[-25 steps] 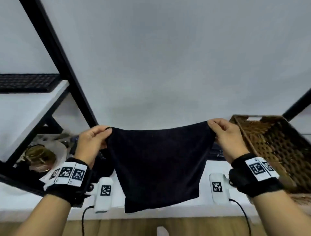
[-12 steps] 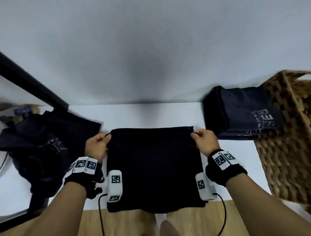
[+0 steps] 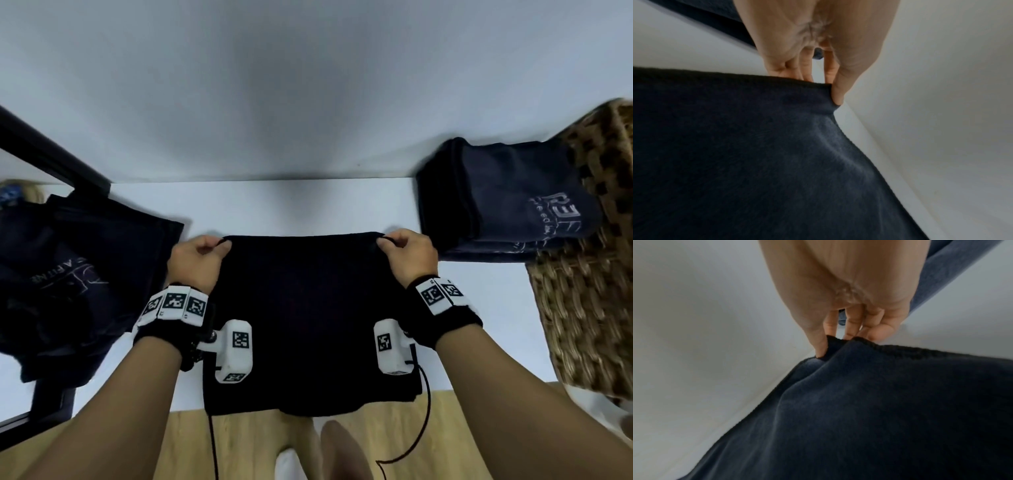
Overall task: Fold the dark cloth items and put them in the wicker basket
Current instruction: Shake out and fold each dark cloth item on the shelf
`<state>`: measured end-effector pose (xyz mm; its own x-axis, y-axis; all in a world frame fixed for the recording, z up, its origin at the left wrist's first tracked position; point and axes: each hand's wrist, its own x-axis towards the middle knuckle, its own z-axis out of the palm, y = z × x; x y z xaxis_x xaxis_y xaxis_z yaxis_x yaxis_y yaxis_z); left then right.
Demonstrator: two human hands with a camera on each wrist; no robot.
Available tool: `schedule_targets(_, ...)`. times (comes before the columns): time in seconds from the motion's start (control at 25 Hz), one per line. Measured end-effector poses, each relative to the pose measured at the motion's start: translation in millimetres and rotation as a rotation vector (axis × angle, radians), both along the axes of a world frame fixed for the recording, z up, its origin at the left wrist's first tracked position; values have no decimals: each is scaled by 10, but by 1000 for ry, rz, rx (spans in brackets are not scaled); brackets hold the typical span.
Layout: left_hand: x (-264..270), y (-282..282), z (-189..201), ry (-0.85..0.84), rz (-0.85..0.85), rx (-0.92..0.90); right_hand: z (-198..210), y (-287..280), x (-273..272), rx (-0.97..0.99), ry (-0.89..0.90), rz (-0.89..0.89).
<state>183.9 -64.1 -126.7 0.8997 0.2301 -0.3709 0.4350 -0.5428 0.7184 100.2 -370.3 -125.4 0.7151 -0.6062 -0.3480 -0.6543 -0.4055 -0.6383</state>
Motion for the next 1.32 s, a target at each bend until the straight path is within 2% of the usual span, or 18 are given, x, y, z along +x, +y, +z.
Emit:
schedule_targets(0.2, -6, 45, 58, 139, 111, -318, -31, -80, 54, 227, -49, -39)
schedule_targets(0.28, -10, 115, 63, 245, 104, -442, -20, -119, 41, 282, -30, -29)
schedule_targets(0.36, -16, 158, 103, 292, 75, -485, 19, -141, 14, 297, -44, -17)
schedule_targets(0.56, -116, 137, 478, 185, 73, -668, 308, -95, -39, 181, -218, -58)
schedule_targets(0.8, -460, 395, 1557, -139, 13, -705, 1439, -72, -417, 285, -532, -66)
schedule_targets(0.96, -733, 617, 2375, -378, -62, -575, 2413, -54, -747, 269, -758, 23)
schedule_targets(1.08, -892, 714, 2968, -529, -67, -487, 3051, -21, -921, 256, -868, 75)
schedule_targets(1.32, -1039, 844, 3966, -806, -92, -513, 3972, 46, -1108, 264, -1043, 88)
